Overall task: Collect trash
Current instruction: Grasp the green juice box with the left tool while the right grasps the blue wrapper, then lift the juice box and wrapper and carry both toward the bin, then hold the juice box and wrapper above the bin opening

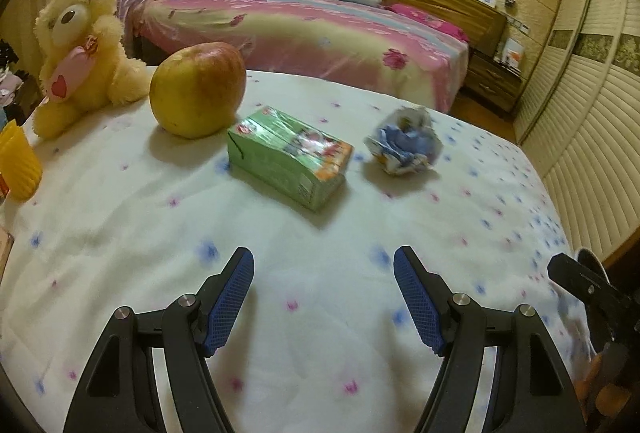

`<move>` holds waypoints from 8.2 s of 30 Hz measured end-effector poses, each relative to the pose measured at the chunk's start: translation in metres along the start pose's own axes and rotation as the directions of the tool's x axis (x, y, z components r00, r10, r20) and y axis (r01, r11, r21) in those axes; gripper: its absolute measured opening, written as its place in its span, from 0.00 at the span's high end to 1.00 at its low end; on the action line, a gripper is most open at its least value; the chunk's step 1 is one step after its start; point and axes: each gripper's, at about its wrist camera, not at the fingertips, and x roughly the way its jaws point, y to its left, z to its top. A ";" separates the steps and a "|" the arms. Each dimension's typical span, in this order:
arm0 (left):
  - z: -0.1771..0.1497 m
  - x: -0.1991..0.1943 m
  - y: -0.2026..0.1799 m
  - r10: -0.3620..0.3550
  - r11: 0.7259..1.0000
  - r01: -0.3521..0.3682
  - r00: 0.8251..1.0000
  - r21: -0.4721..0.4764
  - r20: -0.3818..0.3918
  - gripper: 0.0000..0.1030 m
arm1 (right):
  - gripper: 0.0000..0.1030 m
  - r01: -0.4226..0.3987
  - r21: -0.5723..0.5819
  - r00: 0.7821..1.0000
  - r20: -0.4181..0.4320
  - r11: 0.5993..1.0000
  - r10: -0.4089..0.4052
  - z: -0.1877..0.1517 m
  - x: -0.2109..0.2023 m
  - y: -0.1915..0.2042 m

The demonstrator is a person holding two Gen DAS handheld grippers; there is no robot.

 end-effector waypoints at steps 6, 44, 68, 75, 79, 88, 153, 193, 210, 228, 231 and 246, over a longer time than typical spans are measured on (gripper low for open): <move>0.026 0.031 0.004 0.029 0.999 -0.029 1.000 -0.019 -0.009 0.30 | 0.16 -0.026 -0.012 0.999 -0.020 1.000 0.026 0.017 0.024 0.007; 0.055 0.087 0.015 0.132 0.989 -0.134 0.991 -0.056 -0.031 0.40 | 0.90 -0.118 -0.039 0.989 -0.092 0.992 0.114 0.070 0.126 0.033; -0.011 0.004 -0.016 -0.123 0.983 0.123 0.992 0.135 -0.008 0.50 | 0.92 -0.063 0.041 0.998 0.007 0.997 0.063 0.007 0.011 -0.001; -0.029 -0.015 -0.040 -0.157 0.966 0.159 0.987 0.204 -0.023 0.50 | 0.92 -0.019 0.081 0.999 0.040 0.997 0.016 -0.018 -0.022 -0.014; -0.038 -0.025 -0.058 -0.170 0.953 0.171 0.985 0.251 -0.026 0.50 | 0.92 -0.006 0.105 0.998 0.058 0.994 0.000 -0.031 -0.040 -0.023; -0.058 -0.045 -0.091 -0.193 0.926 0.194 0.981 0.324 -0.035 0.50 | 0.92 0.028 0.140 0.994 0.097 0.990 -0.042 -0.052 -0.075 -0.039; -0.091 -0.057 -0.200 -0.298 0.809 0.323 0.946 0.491 -0.131 0.50 | 0.92 0.133 0.287 0.962 0.193 0.949 -0.193 -0.087 -0.160 -0.113; -0.095 -0.042 -0.264 -0.330 0.740 0.370 0.927 0.562 -0.175 0.50 | 0.92 0.206 0.384 0.931 0.208 0.900 -0.301 -0.096 -0.194 -0.160; -0.091 -0.028 -0.282 -0.321 0.732 0.371 0.928 0.572 -0.191 0.50 | 0.92 0.225 0.384 0.928 0.196 0.895 -0.317 -0.091 -0.191 -0.170; -0.087 -0.016 -0.293 -0.308 0.731 0.369 0.929 0.573 -0.205 0.50 | 0.92 0.243 0.385 0.928 0.177 0.891 -0.329 -0.083 -0.186 -0.174; -0.086 -0.016 -0.295 -0.307 0.731 0.369 0.929 0.574 -0.205 0.50 | 0.92 0.244 0.385 0.927 0.176 0.890 -0.330 -0.083 -0.186 -0.175; -0.081 -0.009 -0.299 -0.303 0.731 0.370 0.929 0.574 -0.213 0.50 | 0.92 0.249 0.387 0.927 0.171 0.888 -0.334 -0.081 -0.185 -0.179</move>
